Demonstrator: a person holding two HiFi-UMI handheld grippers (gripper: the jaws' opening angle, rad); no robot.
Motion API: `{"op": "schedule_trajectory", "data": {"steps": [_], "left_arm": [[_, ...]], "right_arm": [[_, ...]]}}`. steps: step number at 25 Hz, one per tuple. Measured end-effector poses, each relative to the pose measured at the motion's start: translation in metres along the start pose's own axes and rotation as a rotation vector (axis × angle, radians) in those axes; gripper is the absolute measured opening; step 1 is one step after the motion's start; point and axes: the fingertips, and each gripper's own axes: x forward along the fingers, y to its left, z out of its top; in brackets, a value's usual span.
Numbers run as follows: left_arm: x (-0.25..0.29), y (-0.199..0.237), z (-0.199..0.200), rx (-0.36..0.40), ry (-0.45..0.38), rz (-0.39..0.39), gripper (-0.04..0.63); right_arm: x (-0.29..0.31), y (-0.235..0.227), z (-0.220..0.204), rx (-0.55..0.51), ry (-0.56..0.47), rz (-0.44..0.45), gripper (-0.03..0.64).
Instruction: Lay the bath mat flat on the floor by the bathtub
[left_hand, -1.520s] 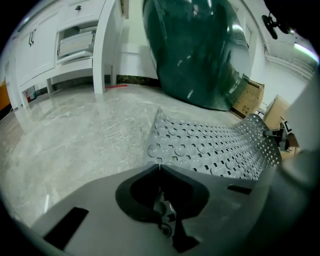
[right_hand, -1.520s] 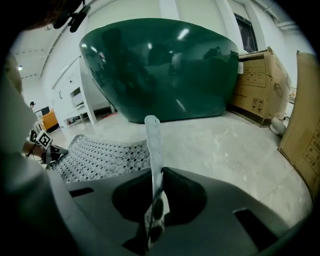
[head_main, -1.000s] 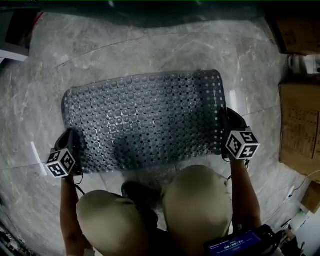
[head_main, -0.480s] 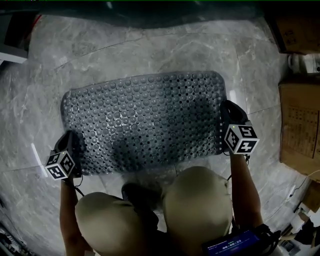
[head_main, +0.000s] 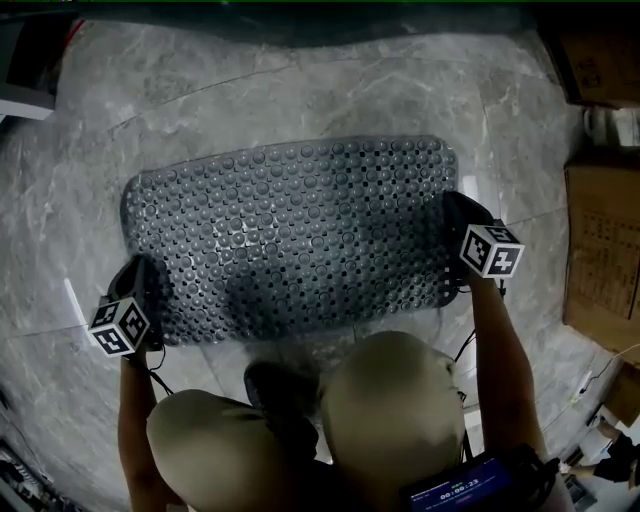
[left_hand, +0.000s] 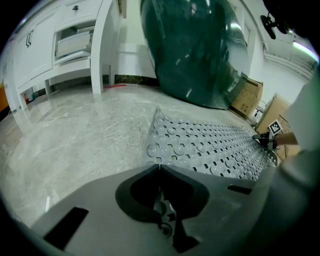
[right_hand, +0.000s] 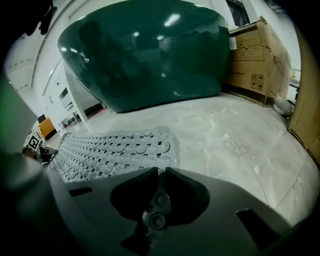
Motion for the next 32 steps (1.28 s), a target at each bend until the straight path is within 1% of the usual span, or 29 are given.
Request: {"op": "schedule_trajectory", "data": {"steps": [3,6,8,9,11,12,14,16,19,22,23,25,27,29,32], "left_arm": [[-0.003,0.001,0.001,-0.005,-0.001,0.001,0.031],[-0.021,-0.004,0.006,-0.004,-0.046,-0.007,0.031],[-0.038,-0.02,0.0,-0.026,-0.072,-0.051,0.031],[-0.045,-0.032,-0.008,-0.032,-0.069,-0.085,0.031],[-0.06,-0.051,-0.033,-0.031,-0.029,-0.142,0.031],[-0.067,-0.054,-0.048,-0.033,0.0,-0.153,0.031],[-0.076,-0.049,-0.079,-0.05,0.056,-0.145,0.031],[-0.078,-0.041,-0.102,-0.069,0.093,-0.125,0.031],[-0.076,-0.037,-0.111,-0.11,0.083,-0.136,0.031],[-0.08,-0.034,-0.109,-0.123,0.078,-0.146,0.031],[-0.083,-0.034,-0.104,-0.127,0.068,-0.146,0.031],[-0.087,-0.038,-0.082,-0.125,0.018,-0.153,0.031],[-0.087,-0.045,-0.045,-0.084,-0.055,-0.167,0.031],[-0.087,-0.053,0.003,-0.034,-0.149,-0.172,0.031],[-0.086,-0.07,0.084,0.003,-0.32,-0.172,0.031]], "right_arm": [[-0.01,0.013,0.006,-0.02,-0.026,0.048,0.06],[-0.039,0.039,0.002,-0.047,-0.072,0.109,0.06],[-0.066,0.051,-0.015,-0.059,-0.069,0.134,0.06],[-0.08,0.054,-0.027,-0.062,-0.064,0.139,0.06],[-0.104,0.062,-0.052,-0.05,-0.052,0.149,0.06],[-0.111,0.067,-0.063,-0.046,-0.045,0.151,0.06],[-0.114,0.077,-0.08,-0.055,-0.02,0.147,0.06],[-0.111,0.078,-0.1,-0.061,0.032,0.139,0.06],[-0.104,0.074,-0.118,-0.051,0.093,0.125,0.06],[-0.099,0.082,-0.115,-0.042,0.103,0.134,0.057],[-0.099,0.085,-0.111,-0.044,0.097,0.141,0.057],[-0.102,0.089,-0.096,-0.048,0.054,0.164,0.057],[-0.103,0.095,-0.064,-0.044,-0.032,0.2,0.057],[-0.103,0.115,-0.014,-0.071,-0.14,0.245,0.057],[-0.1,0.155,0.071,-0.168,-0.308,0.309,0.057]]}}
